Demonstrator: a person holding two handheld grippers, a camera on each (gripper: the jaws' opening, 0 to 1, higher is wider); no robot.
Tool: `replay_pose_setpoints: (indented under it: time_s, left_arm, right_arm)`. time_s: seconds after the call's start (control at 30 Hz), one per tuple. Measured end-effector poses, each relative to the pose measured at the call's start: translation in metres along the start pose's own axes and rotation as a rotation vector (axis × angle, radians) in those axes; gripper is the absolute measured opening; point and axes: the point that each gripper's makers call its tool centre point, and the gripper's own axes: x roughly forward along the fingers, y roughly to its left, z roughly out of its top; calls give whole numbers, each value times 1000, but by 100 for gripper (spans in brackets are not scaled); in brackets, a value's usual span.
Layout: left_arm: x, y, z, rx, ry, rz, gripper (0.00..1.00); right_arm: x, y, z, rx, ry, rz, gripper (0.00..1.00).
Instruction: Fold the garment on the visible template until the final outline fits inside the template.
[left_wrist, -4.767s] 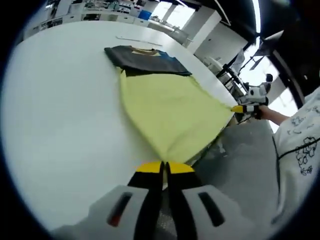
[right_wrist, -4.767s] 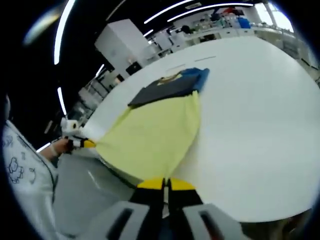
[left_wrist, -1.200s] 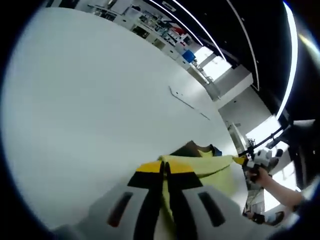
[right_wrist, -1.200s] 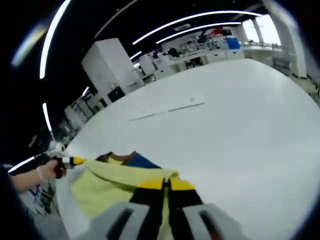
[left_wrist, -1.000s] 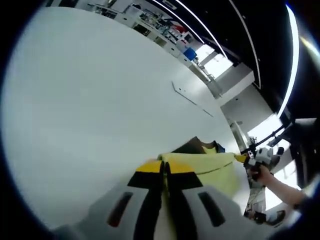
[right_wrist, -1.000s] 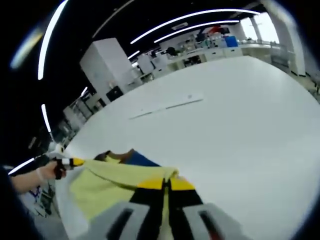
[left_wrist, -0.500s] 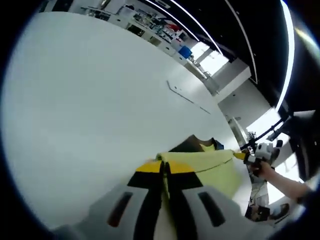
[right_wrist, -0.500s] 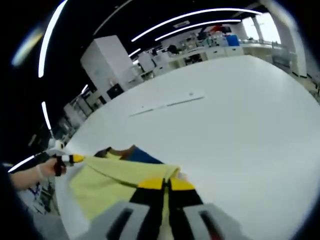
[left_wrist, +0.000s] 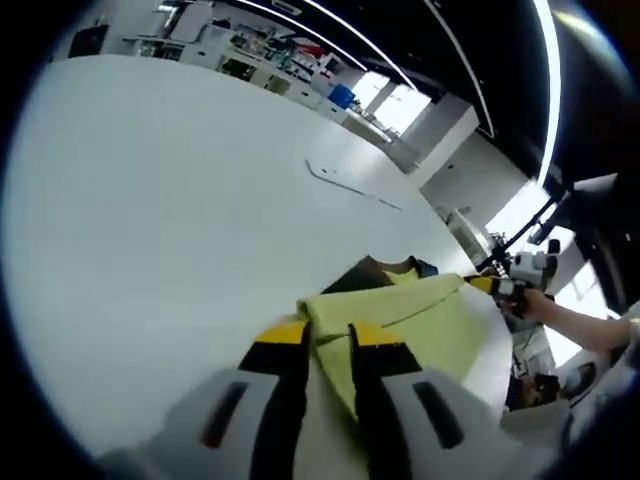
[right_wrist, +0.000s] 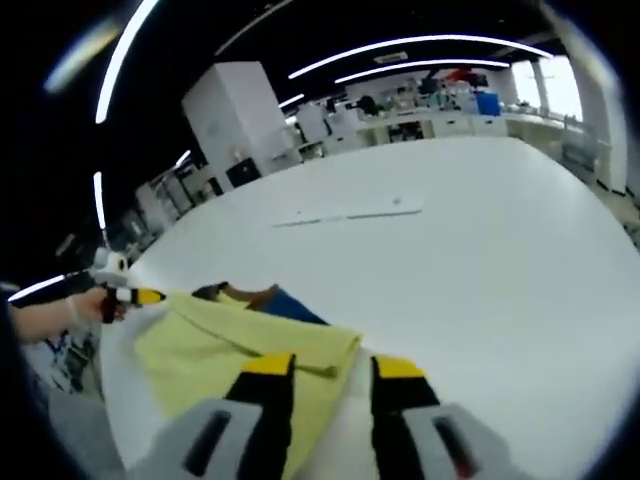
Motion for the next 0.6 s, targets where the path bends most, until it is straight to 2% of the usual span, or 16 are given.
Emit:
replay_pose_setpoints:
  time_s: [0.07,0.13,0.2,0.27,0.47,0.6]
  left_arm:
    - [-3,-11,-1,40,5,-31,24]
    - [-4,-17,-5,48,17,-46,32]
    - [-5,-20,-9,110,39,-44,40]
    - [-5,-18,-13,174,62,-46,48]
    - [-5,-24,-14,184,66,-75,71]
    - [-4,-32,-16,206,72,-103,82]
  right_arm:
    - [0,4,-2,-35,6,14,46]
    - [-1,11,-4,-72,-1,28,60]
    - [-1,17,-8,-99,10,47,70]
    - [0,18,-11,-133,29,53,73]
    - [-1,29,-16,-148,29,87,86]
    - [-2,38,-18,-168,31,111,91]
